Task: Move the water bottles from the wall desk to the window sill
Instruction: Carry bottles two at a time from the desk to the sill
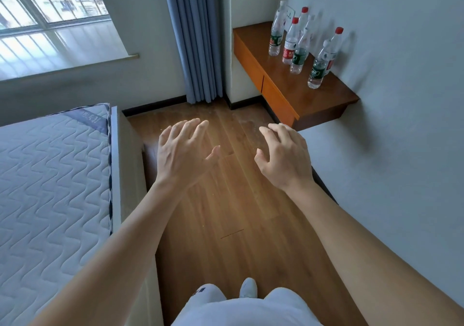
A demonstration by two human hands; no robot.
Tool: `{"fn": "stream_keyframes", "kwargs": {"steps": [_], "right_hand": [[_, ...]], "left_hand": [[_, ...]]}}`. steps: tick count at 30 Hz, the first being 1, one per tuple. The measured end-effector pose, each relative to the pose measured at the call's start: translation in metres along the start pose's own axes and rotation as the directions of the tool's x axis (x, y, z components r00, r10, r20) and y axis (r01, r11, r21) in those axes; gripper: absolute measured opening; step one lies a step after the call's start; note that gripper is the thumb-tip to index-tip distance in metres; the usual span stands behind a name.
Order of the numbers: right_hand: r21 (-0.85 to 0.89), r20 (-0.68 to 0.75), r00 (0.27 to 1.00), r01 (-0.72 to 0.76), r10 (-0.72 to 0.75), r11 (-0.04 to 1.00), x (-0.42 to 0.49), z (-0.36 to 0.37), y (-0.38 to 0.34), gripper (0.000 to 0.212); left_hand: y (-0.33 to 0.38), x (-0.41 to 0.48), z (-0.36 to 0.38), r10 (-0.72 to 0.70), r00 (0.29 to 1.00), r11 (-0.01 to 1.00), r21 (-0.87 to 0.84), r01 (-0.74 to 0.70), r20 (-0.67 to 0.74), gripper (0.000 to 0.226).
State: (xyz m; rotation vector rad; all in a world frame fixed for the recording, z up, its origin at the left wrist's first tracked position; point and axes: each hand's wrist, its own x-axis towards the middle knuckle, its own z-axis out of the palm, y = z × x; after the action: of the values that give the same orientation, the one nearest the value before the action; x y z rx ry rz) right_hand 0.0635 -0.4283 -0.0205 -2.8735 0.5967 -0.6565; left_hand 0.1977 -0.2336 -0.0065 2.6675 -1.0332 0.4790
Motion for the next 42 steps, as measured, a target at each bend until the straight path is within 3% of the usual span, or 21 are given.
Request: {"fn": "stream_keyframes", "kwargs": {"steps": [10,27,42], "right_hand": [[0.022,0.055,0.998,0.022,-0.023,1.0,0.096,0.055,0.02,0.047],[0.0,0.082,0.995,-0.049,0.049,0.999,0.355,0.163,-0.007,0.049],[-0.035,0.106,0.991,-0.081,0.084,0.996,0.51,0.249,0.04,0.047]], "left_hand": [[-0.019,0.088,0.045,-0.037,0.999,0.999,0.011,0.037,0.015,0.062],[-0.15,0.334,0.132,-0.02,1.0,0.999,-0.045,0.019,-0.02,0.06],[-0.18,0.502,0.223,0.048,0.998,0.996,-0.082,-0.044,0.051,0.062]]}}
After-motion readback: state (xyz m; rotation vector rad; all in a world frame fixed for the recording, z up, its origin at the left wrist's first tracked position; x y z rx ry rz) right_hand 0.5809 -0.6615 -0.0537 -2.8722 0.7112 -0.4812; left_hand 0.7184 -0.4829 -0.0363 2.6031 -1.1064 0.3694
